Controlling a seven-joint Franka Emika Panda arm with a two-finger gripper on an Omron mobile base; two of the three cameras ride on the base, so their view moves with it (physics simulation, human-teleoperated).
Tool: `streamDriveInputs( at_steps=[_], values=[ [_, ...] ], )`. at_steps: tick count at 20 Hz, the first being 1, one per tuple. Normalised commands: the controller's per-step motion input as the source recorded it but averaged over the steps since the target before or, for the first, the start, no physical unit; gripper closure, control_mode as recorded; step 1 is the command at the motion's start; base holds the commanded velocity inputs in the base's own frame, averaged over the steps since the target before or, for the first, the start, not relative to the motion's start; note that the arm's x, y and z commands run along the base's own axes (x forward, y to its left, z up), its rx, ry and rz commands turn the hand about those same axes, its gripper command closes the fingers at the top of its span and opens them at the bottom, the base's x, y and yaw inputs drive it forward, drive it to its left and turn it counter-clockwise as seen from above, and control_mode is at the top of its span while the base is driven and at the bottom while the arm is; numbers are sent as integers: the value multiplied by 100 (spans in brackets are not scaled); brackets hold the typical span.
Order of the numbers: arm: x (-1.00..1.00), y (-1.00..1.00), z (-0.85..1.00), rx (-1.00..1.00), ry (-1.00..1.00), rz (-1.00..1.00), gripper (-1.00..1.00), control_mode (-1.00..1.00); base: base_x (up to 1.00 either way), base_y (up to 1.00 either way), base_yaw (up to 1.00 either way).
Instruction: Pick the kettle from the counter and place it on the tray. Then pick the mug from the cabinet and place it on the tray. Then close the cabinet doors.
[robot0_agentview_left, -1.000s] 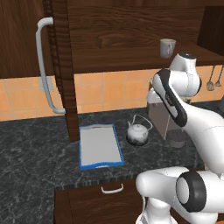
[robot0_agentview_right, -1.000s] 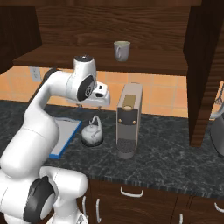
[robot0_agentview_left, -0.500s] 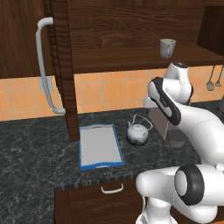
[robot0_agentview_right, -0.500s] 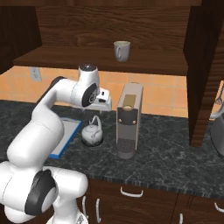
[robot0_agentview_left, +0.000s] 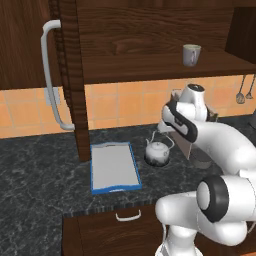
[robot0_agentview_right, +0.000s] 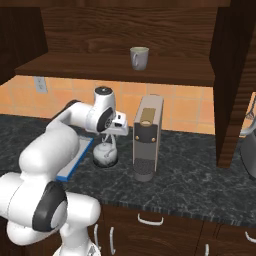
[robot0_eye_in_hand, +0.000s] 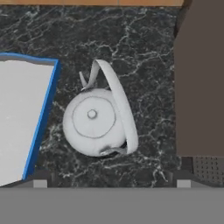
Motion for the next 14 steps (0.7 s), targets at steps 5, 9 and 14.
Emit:
streamDriveInputs(
  at_steps=[5,9,14],
  values=[
    [31,0,-36,1,3,2,-100,-100,0,0,0],
    [41,-1,-32,3,4,4,-100,-100,0,0,0],
    [37,-2,-31,4,3,5,-100,-100,0,0,0]
  ],
)
